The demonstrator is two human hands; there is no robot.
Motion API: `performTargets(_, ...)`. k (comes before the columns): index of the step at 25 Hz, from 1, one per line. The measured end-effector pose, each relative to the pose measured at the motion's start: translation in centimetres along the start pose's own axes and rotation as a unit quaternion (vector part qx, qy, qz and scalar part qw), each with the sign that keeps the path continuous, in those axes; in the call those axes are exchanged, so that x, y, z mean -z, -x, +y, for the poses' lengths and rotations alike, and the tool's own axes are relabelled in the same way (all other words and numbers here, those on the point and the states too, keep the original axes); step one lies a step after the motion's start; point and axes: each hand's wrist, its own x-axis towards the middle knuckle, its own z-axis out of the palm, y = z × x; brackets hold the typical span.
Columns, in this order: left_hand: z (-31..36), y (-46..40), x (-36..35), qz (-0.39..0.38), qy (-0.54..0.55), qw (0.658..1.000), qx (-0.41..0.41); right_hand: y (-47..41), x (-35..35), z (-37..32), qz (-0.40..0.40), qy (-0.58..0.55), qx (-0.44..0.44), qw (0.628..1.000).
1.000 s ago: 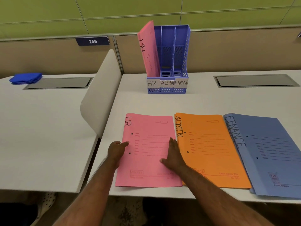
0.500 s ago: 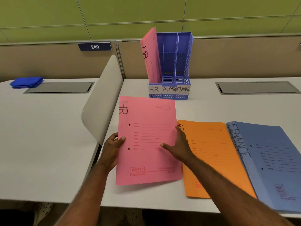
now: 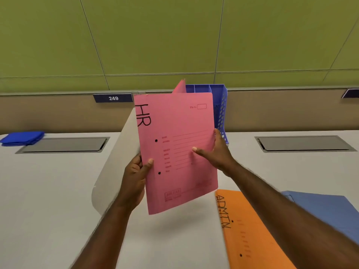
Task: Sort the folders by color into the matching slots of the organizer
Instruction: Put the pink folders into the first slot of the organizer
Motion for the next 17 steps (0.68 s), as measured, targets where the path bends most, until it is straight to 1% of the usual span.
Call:
performTargets(3, 2.2, -3.4, -0.5, -0.018, -0.019, 0.999, -0.04, -3.6, 0.8, -2.9, 0.041, 0.003, 0.029, 0.999)
performTargets(7, 5.1, -6.8, -1.6, 0.0, -0.064, 0.993, -0.095, -7.4, 1.2, -6.1, 0.084, 0.023, 0.058, 0.995)
performTargets(13, 7.4, -10.3, -3.0, 0.046, -0.078, 0.981, -0.17, -12.2, 1.6, -12.0, 0.072, -0.045, 0.091, 0.992)
performTargets(17, 8.4, -11.7, -4.6, 0.09, -0.117, 0.965, -0.219, -14.7, 1.4, -15.7, 0.053, -0.073, 0.124, 0.988)
